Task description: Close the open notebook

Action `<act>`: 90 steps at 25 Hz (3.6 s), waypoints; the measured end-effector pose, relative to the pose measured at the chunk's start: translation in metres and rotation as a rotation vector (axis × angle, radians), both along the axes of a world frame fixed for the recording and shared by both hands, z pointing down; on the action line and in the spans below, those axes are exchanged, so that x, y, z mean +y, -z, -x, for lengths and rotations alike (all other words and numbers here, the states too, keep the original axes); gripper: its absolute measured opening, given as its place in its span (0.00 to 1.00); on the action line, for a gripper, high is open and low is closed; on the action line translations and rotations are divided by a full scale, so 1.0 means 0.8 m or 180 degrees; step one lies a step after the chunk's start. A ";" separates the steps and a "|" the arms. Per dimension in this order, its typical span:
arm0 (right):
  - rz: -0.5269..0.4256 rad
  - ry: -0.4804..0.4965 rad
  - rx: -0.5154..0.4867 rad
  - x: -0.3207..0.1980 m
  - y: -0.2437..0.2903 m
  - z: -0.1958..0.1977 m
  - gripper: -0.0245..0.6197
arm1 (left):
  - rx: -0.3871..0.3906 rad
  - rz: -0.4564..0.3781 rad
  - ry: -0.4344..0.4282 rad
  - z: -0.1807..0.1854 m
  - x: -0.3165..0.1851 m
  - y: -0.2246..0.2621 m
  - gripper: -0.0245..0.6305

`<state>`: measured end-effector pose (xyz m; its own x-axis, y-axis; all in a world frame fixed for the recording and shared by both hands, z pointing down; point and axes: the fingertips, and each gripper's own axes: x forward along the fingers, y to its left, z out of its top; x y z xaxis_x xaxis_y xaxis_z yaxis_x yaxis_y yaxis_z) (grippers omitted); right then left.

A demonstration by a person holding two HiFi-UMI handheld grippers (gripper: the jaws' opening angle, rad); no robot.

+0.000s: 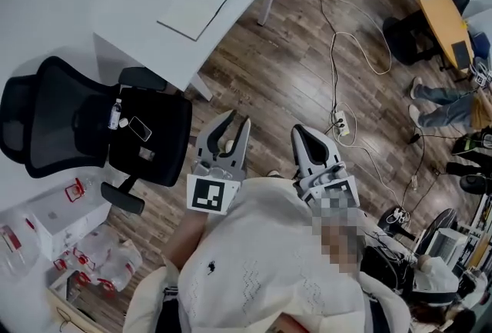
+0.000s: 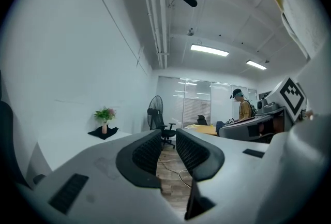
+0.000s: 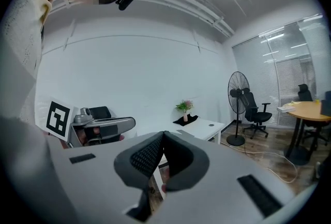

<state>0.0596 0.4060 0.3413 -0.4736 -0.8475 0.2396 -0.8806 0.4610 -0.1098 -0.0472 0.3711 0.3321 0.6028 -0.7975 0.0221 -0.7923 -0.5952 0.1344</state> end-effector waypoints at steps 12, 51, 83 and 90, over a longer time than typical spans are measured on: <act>-0.0014 -0.0183 0.0062 -0.027 -0.001 0.005 0.04 | 0.0018 0.0010 -0.0145 0.012 -0.030 -0.009 0.17; 0.0044 0.0526 -0.0089 -0.332 -0.007 -0.141 0.04 | -0.0195 0.0115 0.0586 -0.126 -0.288 -0.003 0.18; 0.0132 0.0677 -0.0100 -0.471 -0.022 -0.237 0.04 | -0.0157 0.0153 0.0748 -0.221 -0.427 -0.013 0.18; 0.0135 0.0730 -0.0065 -0.524 -0.018 -0.215 0.04 | -0.0130 0.0154 0.0765 -0.202 -0.481 -0.014 0.18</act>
